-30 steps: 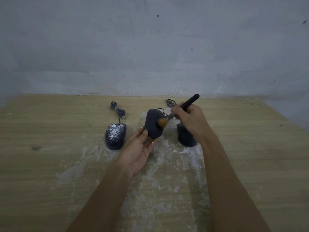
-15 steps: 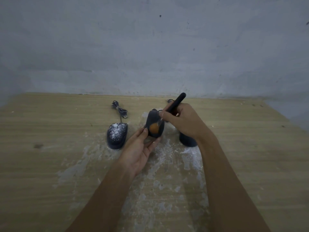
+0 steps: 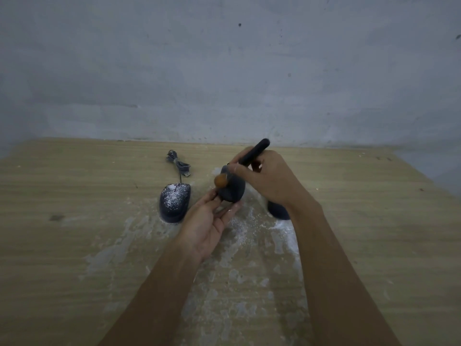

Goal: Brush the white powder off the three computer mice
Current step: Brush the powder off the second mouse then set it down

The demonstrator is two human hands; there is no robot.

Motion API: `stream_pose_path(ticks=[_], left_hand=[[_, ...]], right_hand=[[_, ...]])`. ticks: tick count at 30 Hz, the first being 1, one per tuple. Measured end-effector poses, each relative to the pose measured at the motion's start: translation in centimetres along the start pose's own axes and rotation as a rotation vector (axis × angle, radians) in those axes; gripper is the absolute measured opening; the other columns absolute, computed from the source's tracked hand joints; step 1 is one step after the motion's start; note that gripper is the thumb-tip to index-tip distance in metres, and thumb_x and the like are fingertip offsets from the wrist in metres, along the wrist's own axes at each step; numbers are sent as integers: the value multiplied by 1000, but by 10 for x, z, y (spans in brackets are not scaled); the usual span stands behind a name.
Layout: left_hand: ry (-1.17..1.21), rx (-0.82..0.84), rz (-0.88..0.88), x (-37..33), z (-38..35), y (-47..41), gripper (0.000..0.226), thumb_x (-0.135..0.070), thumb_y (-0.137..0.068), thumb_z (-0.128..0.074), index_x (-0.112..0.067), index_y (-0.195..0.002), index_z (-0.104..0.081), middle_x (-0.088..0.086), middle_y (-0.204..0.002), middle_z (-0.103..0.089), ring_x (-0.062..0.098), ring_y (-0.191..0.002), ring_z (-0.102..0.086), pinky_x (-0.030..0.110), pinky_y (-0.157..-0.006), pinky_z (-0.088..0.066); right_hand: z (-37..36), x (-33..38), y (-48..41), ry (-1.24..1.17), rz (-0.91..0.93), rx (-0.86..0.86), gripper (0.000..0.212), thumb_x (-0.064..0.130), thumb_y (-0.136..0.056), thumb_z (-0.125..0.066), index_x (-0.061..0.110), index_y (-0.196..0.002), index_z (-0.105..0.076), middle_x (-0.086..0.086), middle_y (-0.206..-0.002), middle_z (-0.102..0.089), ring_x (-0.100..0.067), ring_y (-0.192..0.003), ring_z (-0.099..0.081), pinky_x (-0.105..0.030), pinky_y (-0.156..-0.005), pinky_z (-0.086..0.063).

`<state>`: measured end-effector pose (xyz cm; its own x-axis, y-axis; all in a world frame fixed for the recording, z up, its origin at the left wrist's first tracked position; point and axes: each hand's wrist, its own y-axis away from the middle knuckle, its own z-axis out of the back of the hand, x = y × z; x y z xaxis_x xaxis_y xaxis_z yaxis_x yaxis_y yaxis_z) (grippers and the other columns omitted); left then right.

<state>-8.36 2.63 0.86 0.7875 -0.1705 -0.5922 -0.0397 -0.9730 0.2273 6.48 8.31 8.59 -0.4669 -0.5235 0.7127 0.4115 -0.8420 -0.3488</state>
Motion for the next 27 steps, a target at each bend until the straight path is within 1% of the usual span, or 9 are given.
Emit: stream_pose_path(ticks=[3, 6, 12, 16, 18, 20, 22, 25, 27], left_hand=[[24, 7, 3, 0, 0, 1, 36, 2, -104, -33, 2, -135, -51, 23, -118, -70, 32, -109, -70, 37, -85, -60], [51, -5, 6, -2, -1, 0, 35, 3, -103, -36, 2, -135, -50, 24, -115, -71, 35, -106, -71, 36, -82, -61], [44, -23, 17, -3, -2, 4, 31, -7, -104, -38, 7, -123, -58, 24, -113, -72, 32, -106, -71, 31, -75, -62], [89, -43, 41, -4, -5, 4, 31, -13, -106, -40, 10, -117, -57, 28, -106, -73, 33, -98, -74, 34, -76, -63], [54, -48, 39, -3, -5, 5, 31, -16, -106, -42, 8, -118, -57, 26, -106, -73, 31, -97, -74, 32, -75, -63], [3, -54, 30, -1, -5, 5, 31, -16, -105, -42, 7, -122, -56, 26, -111, -72, 30, -100, -73, 31, -76, -62], [-27, -68, 20, 0, -5, 5, 31, -13, -105, -42, 7, -126, -54, 26, -114, -71, 29, -102, -73, 31, -77, -62], [-49, -63, 27, 0, -5, 5, 31, -9, -104, -42, 8, -129, -52, 27, -116, -69, 32, -107, -71, 34, -82, -62], [-88, -53, 36, 1, -4, 6, 31, -6, -104, -43, 7, -131, -51, 26, -118, -69, 33, -111, -69, 35, -88, -60]], right_hand=[[2, 0, 3, 27, -52, 136, 13, 31, -92, -71, 19, -88, -75, -9, -83, -73, -23, -77, -68, -46, -73, -58], [5, -1, 3, -47, -44, 13, 13, 29, -93, -70, 17, -89, -74, -13, -85, -73, -32, -84, -68, -54, -79, -56], [13, -11, 7, -28, -83, 108, 9, 26, -92, -70, 21, -86, -75, 1, -79, -74, -14, -80, -70, -37, -79, -59], [18, -19, 4, -206, -66, -160, 9, 27, -95, -69, 23, -88, -73, 11, -69, -69, -6, -66, -63, -19, -60, -51], [19, -23, 3, -187, -84, -166, 10, 29, -95, -69, 26, -87, -73, 11, -71, -70, -8, -66, -63, -23, -59, -51], [18, -28, 6, -112, -137, -14, 13, 26, -94, -69, 21, -84, -74, -7, -77, -73, -22, -72, -66, -36, -66, -54], [19, -31, 9, -126, -169, 55, 14, 23, -92, -69, 14, -82, -74, -13, -75, -71, -18, -67, -64, -34, -68, -52], [21, -34, 4, -198, -180, -158, 11, 27, -94, -68, 21, -87, -73, -2, -76, -72, -10, -72, -67, -36, -73, -56], [17, -35, 0, -178, -174, -311, 9, 30, -96, -67, 30, -87, -71, 5, -76, -72, -8, -70, -66, -30, -66, -55]])
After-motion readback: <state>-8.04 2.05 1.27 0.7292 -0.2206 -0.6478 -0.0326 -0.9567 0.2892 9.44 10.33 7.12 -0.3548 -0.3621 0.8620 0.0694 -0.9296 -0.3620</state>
